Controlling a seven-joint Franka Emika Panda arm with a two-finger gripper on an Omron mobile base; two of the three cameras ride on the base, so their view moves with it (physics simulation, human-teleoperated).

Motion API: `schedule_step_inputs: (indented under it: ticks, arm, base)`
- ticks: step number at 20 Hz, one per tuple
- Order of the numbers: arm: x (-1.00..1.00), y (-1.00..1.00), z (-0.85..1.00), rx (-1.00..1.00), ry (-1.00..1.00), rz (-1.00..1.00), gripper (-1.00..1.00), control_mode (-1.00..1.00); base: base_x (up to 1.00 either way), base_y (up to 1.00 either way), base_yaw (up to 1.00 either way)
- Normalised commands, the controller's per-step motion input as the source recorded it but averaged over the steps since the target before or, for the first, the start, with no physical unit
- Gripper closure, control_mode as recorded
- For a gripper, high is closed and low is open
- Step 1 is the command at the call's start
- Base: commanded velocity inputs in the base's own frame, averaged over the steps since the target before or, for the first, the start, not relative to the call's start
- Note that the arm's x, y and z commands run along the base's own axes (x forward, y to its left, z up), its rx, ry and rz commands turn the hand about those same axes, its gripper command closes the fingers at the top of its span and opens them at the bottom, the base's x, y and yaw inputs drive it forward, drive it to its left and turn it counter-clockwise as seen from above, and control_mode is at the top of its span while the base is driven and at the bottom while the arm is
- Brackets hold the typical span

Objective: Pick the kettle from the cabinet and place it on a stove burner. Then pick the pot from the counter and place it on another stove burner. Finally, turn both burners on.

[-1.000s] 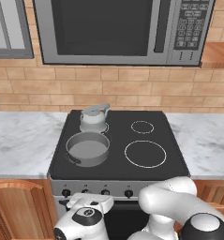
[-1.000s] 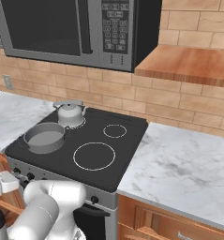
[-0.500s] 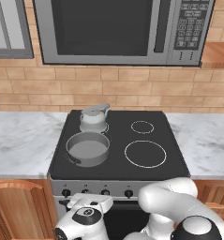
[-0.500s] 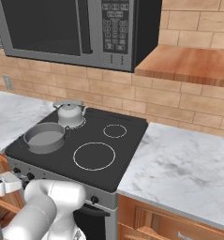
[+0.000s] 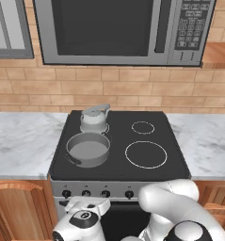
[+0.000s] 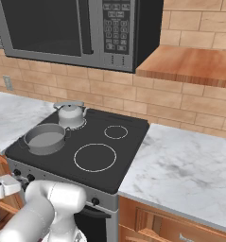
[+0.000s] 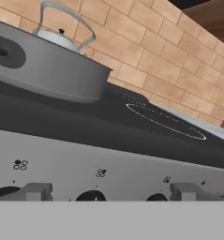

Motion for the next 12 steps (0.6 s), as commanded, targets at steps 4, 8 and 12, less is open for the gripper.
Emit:
schedule_step_inputs:
  ticks: [4,8,12]
  arm:
    - [0.0,0.13,-0.09,-0.02,0.0,0.0,-1.0,-1.0]
    - [0.05,0.0,-0.12,0.0,0.0,0.0,-1.0,-1.0]
    - [0.08,0.0,-0.11,0.0,0.0,0.0,-1.0,-1.0]
  base:
    - [0.0,0.0,0.0]
    - [0.0,0.0,0.0]
    - [0.0,0.0,0.0]
